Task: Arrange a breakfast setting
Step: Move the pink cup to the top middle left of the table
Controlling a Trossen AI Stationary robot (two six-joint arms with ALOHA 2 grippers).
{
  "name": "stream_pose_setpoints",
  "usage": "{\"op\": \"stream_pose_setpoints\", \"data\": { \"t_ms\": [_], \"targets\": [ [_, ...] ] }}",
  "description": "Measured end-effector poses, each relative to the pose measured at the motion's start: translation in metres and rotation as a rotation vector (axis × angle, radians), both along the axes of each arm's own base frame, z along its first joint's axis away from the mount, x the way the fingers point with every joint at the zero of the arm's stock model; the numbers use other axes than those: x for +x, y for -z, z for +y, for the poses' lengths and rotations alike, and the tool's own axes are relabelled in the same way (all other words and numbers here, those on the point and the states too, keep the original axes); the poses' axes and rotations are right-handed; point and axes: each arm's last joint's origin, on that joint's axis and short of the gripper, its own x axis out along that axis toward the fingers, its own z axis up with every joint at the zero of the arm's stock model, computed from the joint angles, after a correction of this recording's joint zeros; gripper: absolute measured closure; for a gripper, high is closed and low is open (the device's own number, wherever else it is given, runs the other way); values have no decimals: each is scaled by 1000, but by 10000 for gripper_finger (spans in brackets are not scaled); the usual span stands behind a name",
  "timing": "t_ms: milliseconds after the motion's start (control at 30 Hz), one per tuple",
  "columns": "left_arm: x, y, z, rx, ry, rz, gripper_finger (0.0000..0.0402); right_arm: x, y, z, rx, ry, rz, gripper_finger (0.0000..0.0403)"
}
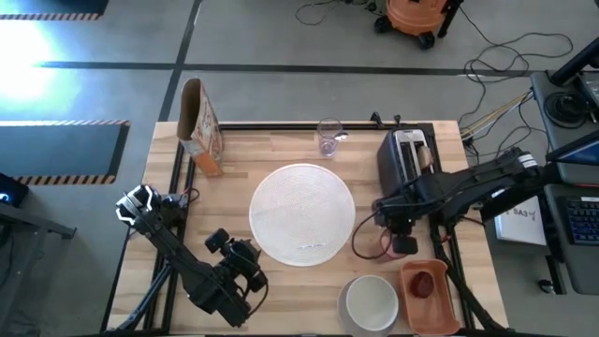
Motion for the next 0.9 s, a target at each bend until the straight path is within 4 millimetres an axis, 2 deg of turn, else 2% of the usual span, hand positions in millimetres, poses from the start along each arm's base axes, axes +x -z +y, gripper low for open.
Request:
{"op": "stream_pose_setpoints", "data": {
  "t_ms": [167, 333, 633, 900],
  "targets": [
    [0, 0, 0, 6, 10, 8, 233, 9, -16, -13, 39, 157, -65, 394],
    [0, 0, 0, 5, 13, 8, 233, 24, -23, -29, 64, 251, -87, 394],
    [1, 0, -1, -3, 13, 1, 233, 79, -28, -54, 12, 181, -92, 394],
    [2, 1, -2, -22, 12, -4, 233, 120, -26, -89, -83, 125, -12, 394]
  ]
}}
